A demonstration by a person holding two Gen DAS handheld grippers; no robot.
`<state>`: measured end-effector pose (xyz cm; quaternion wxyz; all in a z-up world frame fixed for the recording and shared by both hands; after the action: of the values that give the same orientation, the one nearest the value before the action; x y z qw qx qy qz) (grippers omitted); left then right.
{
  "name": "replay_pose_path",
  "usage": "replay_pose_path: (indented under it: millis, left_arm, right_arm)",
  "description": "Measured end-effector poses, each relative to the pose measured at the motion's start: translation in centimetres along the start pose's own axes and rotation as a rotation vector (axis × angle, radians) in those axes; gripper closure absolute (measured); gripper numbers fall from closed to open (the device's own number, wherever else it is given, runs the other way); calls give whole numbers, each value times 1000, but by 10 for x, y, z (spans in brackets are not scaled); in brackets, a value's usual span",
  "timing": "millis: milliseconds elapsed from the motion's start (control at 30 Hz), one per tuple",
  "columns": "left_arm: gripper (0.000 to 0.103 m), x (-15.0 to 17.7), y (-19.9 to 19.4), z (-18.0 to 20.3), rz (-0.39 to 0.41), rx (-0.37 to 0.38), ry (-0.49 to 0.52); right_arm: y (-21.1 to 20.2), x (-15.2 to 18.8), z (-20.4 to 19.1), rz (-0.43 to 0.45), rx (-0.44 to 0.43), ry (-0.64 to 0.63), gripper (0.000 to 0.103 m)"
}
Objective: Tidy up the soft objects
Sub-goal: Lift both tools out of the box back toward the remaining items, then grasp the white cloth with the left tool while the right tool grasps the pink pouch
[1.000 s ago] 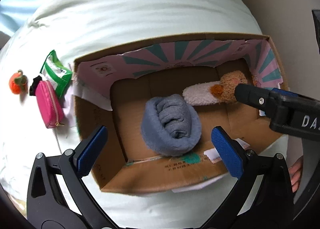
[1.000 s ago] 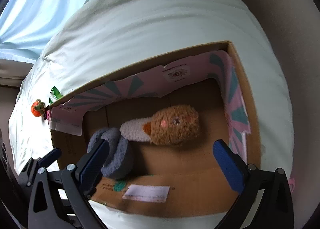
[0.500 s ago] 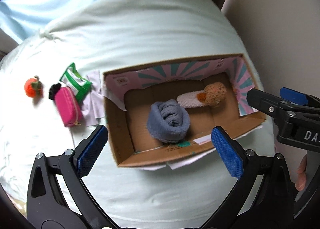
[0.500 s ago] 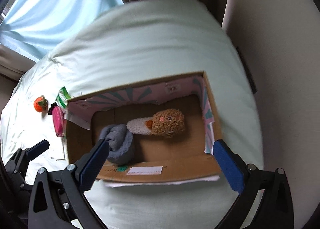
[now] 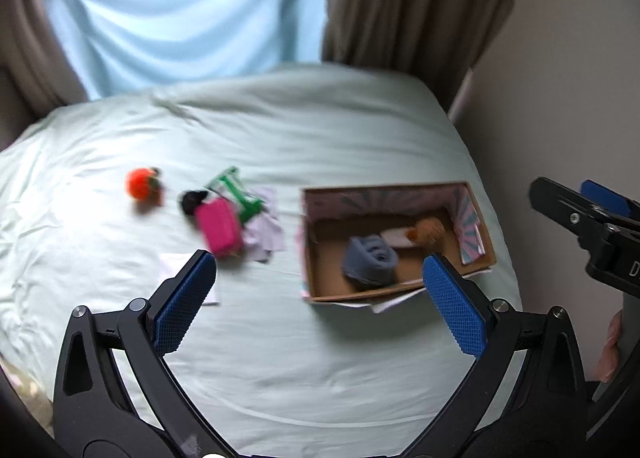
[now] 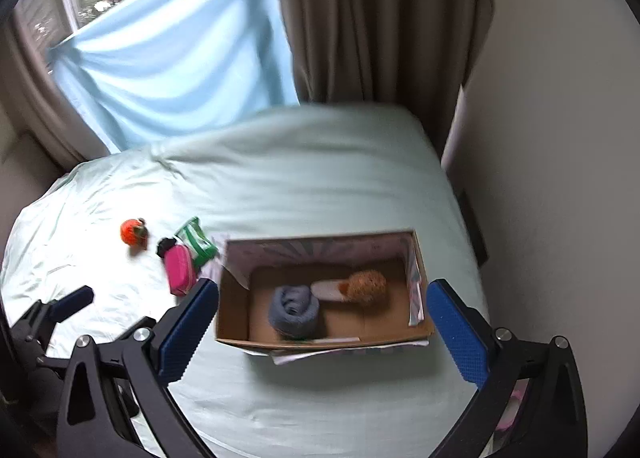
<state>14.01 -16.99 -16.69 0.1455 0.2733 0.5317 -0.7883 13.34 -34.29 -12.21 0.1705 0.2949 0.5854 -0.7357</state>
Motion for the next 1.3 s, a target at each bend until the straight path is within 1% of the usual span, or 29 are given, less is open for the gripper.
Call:
replay_pose_path:
  millis: [167,267,367,467,633,733,867,1000,1100,1233,1300]
  left_arm:
    - [0,12,-68,-33,107,-43,-6]
    - [0,20,-107,-54,164,-63,-3]
    - [0,26,-142,-76,204,-75,-12]
    - [0,34,-169,-102,226,-84,-35]
    - [0,41,-191,-148,227,-81,-72]
    - [0,40,-194,-176,217,-72,-85]
    - [0,36,-187,-212,192,-59,-80]
    - [0,29,-166,-247,159,-38,-79]
    - [0,25,-146,-271,132,-25,-77]
    - [0,21,-113,-298,97,-21,-77]
    - [0,21,-92,-309,78,-13,-81]
  right_arm:
    - [-59,10,-30,123,-5,18,0]
    - [-89,17,-49,179,-29,16,0]
    - [-114,24,-70,223,-51,7,0]
    - [-132,33,-95,246,-50,-4,0]
    - [-146,43,-130,254,-62,6,0]
    - [-143,43,-153,254,-70,10,0]
    - [-132,42,-182,240,-90,24,0]
    - [-112,40,-212,217,-75,29,0]
    - [-92,37,-231,203,-79,29,0]
    - [-58,34,-256,180,-88,13,0]
    - [-37,33,-267,150,-82,6,0]
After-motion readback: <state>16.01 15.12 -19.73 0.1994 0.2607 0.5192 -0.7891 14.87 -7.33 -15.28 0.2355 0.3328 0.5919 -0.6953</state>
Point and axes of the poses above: each gripper's, at about its wrist camera, not at the fingertips, and y roughly the way its jaws point, z to its right, x to its underside, the point moved 1 cm from there along y, roughly the way its jaws point, and after that the axes turned 15 degrees about x, right-handed, at the moved point
